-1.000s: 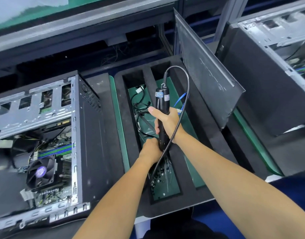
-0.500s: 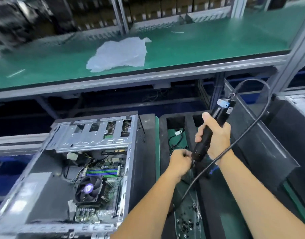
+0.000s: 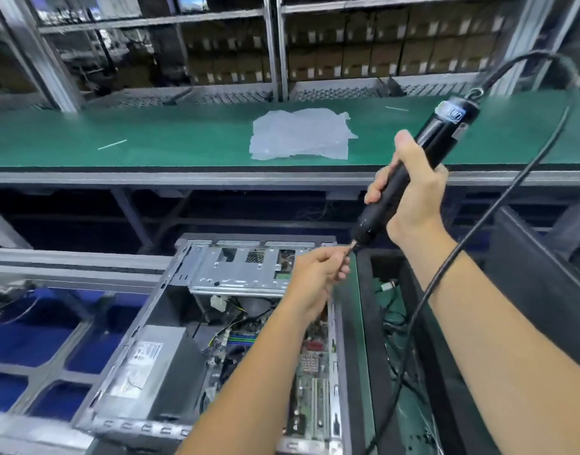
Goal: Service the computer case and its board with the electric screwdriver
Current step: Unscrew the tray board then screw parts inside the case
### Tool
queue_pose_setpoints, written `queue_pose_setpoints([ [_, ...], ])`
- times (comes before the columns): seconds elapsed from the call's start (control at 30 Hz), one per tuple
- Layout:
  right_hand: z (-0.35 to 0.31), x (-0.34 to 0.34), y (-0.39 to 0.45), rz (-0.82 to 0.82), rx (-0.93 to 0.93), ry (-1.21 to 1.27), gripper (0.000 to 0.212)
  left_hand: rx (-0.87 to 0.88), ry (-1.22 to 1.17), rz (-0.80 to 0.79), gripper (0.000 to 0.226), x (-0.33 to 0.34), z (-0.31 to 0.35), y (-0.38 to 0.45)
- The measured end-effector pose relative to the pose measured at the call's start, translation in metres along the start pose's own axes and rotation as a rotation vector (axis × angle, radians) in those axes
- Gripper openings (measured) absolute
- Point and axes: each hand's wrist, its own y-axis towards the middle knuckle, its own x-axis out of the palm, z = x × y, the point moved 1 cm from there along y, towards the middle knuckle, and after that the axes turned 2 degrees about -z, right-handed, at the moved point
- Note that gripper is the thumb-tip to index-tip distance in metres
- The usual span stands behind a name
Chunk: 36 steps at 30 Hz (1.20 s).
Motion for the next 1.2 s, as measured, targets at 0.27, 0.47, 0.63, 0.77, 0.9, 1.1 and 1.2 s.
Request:
queue_pose_setpoints([
  [0.27,0.07,0.087,-0.013,-0.032,-0.015,-0.126,0.027,0.051,0.094,-0.038,0.016,-0.106,0.028,-0.008],
  [0.47,0.097,0.108,-0.018,-0.044,-0.024,-0.221,0.028,0.057,0.256,0.014,0.024,-0.135,0.036,-0.006],
  [0.63,0.108,0.111,-0.02,-0.032,-0.023,-0.272,0.034,0.066,0.299,0.02,0.021,-0.142,0.037,-0.007],
  [0.77,0.114,0.108,-0.019,-0.007,-0.004,-0.295,0.028,0.116,0.37,-0.019,0.017,-0.144,0.036,-0.005],
  [0.9,0.123,0.104,-0.02,-0.052,0.027,-0.337,0.025,0.15,0.562,-0.038,0.024,-0.146,0.033,-0.002],
  [1.1,0.14,0.097,-0.024,-0.118,0.046,-0.412,0.032,0.137,0.747,0.003,0.027,-0.16,0.03,0.006],
  [1.2,0.148,0.093,-0.025,-0.138,0.053,-0.438,0.032,0.115,0.86,0.098,0.026,-0.166,0.024,0.01],
])
